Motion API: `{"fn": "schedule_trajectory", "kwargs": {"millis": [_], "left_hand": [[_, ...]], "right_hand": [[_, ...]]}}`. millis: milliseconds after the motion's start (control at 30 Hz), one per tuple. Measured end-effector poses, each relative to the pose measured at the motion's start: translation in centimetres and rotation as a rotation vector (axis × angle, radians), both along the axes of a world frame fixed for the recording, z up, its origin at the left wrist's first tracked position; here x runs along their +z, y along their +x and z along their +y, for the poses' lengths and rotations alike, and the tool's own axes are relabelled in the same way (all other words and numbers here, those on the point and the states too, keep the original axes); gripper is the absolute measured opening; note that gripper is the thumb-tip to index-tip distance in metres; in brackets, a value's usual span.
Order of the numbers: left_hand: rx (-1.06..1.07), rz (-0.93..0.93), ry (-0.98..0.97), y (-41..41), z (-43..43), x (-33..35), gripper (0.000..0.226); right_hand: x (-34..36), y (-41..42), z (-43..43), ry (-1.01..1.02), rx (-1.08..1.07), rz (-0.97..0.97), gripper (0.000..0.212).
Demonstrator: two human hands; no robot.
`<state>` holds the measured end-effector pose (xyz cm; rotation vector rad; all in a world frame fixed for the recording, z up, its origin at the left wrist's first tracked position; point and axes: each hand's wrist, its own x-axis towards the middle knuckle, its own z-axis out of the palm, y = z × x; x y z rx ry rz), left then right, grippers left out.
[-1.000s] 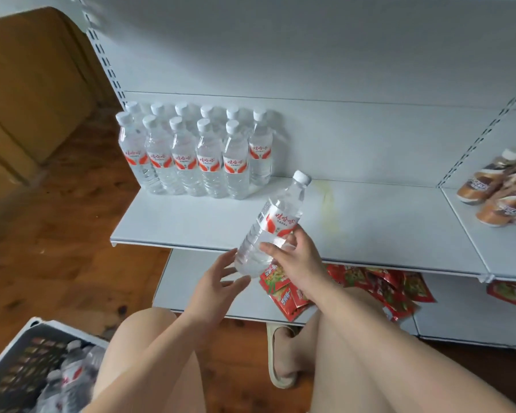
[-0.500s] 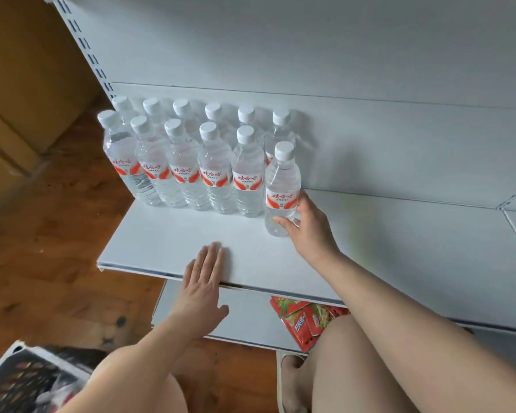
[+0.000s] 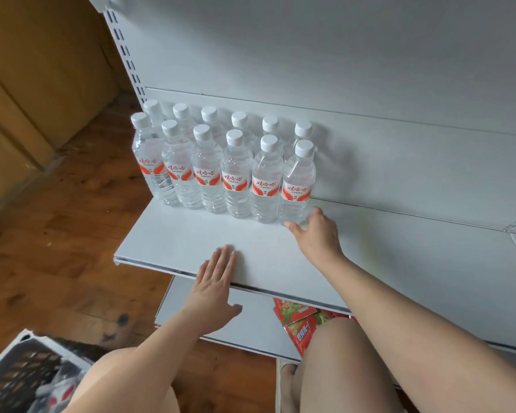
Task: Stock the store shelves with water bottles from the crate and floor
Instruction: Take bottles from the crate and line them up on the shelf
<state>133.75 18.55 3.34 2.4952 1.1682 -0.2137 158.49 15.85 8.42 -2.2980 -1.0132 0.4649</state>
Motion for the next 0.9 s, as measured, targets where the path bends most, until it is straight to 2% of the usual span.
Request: {"fn": "schedule_trajectory", "kwargs": {"millis": [100, 167, 267, 367, 500, 567, 733, 900], "left_hand": [[0.181, -0.223, -0.169, -1.1, -2.0, 2.0, 0.093], [0.385, -0.434, -0.223, -2.4, -5.1, 3.3, 0.065], [0.71, -0.684, -0.433, -5.3, -10.4, 4.1, 0.025], [0.928, -0.766, -0.543, -9.2, -15.1, 4.2, 0.008], [0.949, -0.771, -0.464, -14.4, -18.5, 5.3, 0.023], [0.947, -0.773, -0.442, -17.0, -19.6, 5.8, 0.027], [1.077, -0.707, -0.348, -23.1, -23.1, 6.1, 0.029], [1.19, -0.788, -0.284, -25.7, -25.4, 6.7, 0.028]], "right_hand": [[0.7, -5.2, -3.6, 0.164, 0.001, 0.124, 0.041], [0.6, -9.4, -5.8, 0.246, 0.048, 0.228, 0.026], [0.7, -15.7, -8.5, 0.23, 0.099, 0.523, 0.009], [0.3, -20.6, -12.1, 0.101, 0.118, 0.741, 0.021], [-2.3, -24.6, -17.2, -0.142, 0.207, 0.651, 0.031], [-1.8, -26.5, -17.9, -0.139, 0.255, 0.645, 0.03], [0.9, -31.0, -18.6, -0.128, 0.569, 0.558, 0.033], [1.5, -34.1, -18.5, -0.172, 0.717, 0.459, 0.035]]}}
